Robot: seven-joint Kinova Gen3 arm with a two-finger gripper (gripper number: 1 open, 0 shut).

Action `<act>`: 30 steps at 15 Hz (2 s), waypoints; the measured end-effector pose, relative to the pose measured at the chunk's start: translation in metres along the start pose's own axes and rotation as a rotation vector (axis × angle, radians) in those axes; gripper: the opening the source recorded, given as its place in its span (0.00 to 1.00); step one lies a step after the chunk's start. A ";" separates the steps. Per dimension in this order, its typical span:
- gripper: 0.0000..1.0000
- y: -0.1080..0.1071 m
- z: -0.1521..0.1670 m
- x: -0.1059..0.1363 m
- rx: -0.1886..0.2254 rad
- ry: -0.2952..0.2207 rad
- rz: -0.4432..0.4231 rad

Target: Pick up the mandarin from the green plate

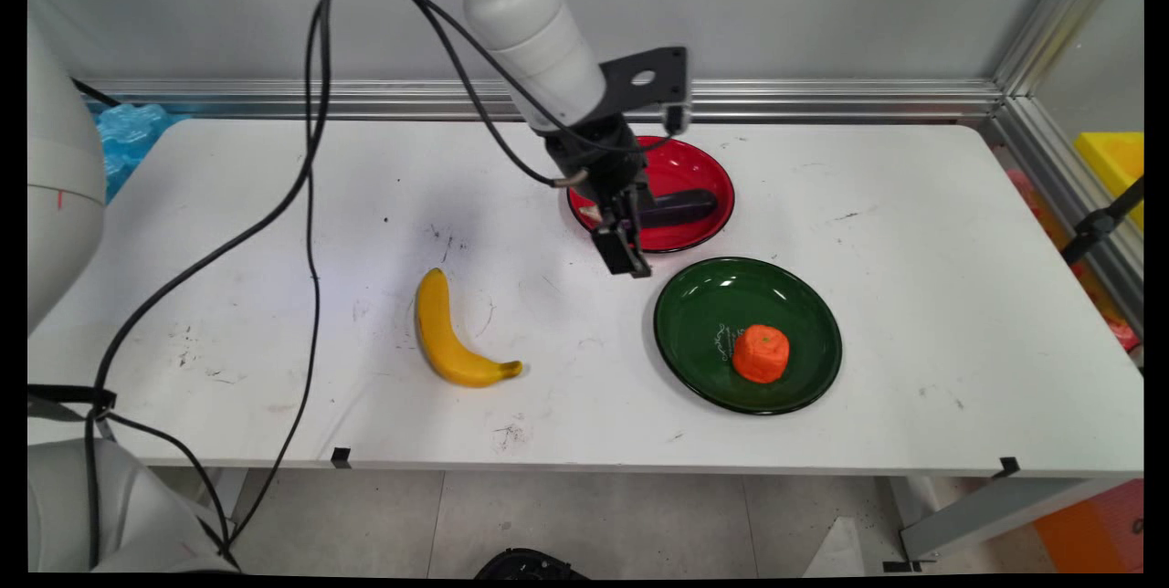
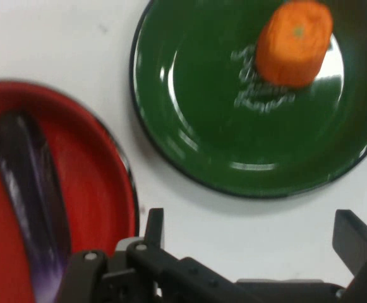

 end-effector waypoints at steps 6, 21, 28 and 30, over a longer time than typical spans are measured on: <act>1.00 0.014 0.030 0.043 -0.011 0.052 0.000; 1.00 0.027 0.120 0.084 -0.071 0.087 0.045; 1.00 0.030 0.142 0.081 -0.084 0.080 0.041; 1.00 0.031 0.146 0.080 -0.093 0.083 0.037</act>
